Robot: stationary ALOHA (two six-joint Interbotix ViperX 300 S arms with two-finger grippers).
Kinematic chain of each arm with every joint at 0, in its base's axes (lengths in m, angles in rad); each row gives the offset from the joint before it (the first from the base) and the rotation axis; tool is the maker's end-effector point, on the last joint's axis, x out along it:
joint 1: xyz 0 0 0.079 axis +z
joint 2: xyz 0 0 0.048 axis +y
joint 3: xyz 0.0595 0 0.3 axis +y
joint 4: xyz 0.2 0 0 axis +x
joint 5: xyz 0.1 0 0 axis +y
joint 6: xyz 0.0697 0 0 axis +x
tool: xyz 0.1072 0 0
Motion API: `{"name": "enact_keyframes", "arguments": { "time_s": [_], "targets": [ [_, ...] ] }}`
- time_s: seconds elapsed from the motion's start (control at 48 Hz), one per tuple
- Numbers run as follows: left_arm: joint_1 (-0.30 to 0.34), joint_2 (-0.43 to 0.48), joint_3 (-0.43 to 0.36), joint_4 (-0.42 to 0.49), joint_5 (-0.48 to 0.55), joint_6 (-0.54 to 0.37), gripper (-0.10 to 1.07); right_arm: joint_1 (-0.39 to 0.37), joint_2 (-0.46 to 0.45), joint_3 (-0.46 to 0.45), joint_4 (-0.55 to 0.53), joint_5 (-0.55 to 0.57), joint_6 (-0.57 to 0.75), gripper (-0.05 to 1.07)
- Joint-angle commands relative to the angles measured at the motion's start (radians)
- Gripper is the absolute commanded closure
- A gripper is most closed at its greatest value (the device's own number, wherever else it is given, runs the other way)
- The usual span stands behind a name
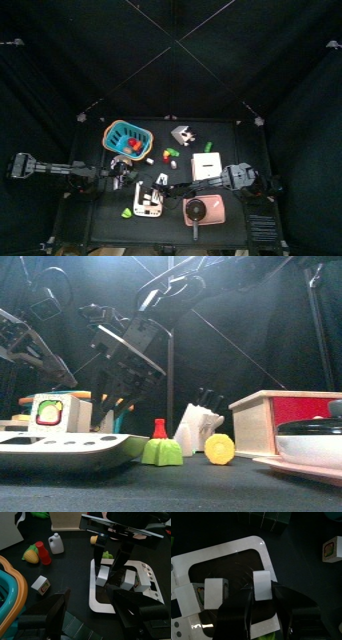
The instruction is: Place sushi piece above stove
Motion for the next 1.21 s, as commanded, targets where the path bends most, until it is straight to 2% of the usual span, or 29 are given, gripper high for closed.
{"name": "enact_keyframes", "arguments": {
  "time_s": [0.0, 0.5, 1.188],
  "targets": [
    [0.000, 0.002, -0.014, -0.009, -0.003, 0.000, 0.05, -0.032, -0.084, -0.023, -0.009, 0.003, 0.002, 0.39],
    [0.000, 0.002, -0.012, -0.012, -0.003, 0.002, 0.05, -0.173, -0.078, -0.009, -0.037, 0.012, -0.005, 0.39],
    [0.000, 0.002, -0.011, -0.012, -0.003, 0.002, 0.05, -0.216, -0.017, 0.023, -0.031, 0.006, 0.002, 0.38]
  ]
}}
